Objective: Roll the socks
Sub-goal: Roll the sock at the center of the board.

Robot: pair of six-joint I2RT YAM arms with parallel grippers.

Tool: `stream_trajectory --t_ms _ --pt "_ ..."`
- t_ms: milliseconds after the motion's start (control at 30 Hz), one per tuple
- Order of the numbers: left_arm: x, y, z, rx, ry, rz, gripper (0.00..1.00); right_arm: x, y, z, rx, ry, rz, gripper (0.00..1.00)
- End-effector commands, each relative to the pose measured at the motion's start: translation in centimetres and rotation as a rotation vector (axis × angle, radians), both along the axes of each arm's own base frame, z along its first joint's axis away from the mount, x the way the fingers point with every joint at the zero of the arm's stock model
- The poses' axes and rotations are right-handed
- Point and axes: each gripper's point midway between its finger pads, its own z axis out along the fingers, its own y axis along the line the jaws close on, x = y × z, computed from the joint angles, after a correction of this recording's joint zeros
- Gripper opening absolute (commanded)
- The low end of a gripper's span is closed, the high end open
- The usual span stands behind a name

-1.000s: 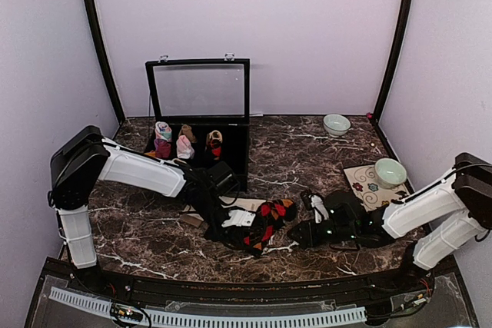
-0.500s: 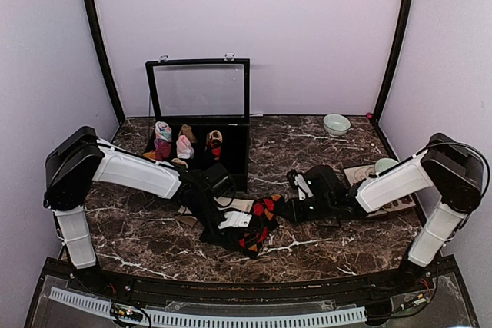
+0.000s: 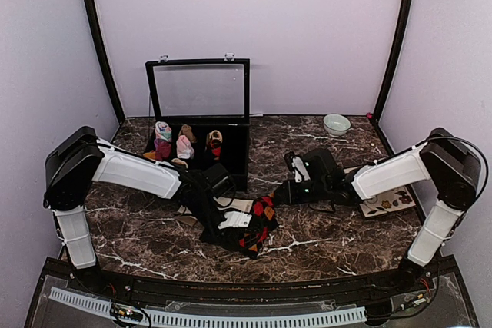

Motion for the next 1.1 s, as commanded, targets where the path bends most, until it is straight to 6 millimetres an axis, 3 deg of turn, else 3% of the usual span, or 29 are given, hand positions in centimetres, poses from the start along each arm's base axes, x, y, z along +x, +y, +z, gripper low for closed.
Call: stream_trajectory --t_ms 0,133,267,433,633,867,1000,1067 --pt "-0.9 3.2 -2.0 0.147 0.036 0.029 0.00 0.6 0.1 1.6 0.048 -0.035 -0.007 0.21" --pt "-0.8 3.3 -1.9 0.146 0.042 0.030 0.00 -0.1 -1.6 3.0 0.043 -0.064 -0.023 0.24" --pt "-0.8 3.8 -2.0 0.157 0.048 0.033 0.00 -1.7 -3.6 2.7 0.017 -0.053 -0.045 0.30" --pt "-0.7 3.9 -2.0 0.153 0.054 0.040 0.00 -4.5 -5.5 0.7 0.031 0.006 -0.050 0.33" --pt "-0.8 3.8 -2.0 0.147 0.056 0.041 0.00 -6.6 -5.6 -1.5 0.026 0.040 -0.048 0.28" --pt "-0.7 3.9 -1.9 0.155 0.052 0.034 0.00 -5.1 -2.4 -4.2 -0.033 0.084 0.019 0.25" --pt "-0.7 3.9 -2.0 0.157 0.049 0.032 0.00 -3.0 -0.6 -3.9 -0.040 0.058 0.025 0.24" --pt "-0.6 4.0 -2.0 0.160 0.043 0.030 0.00 -1.4 0.2 -2.6 -0.023 0.024 0.017 0.24"
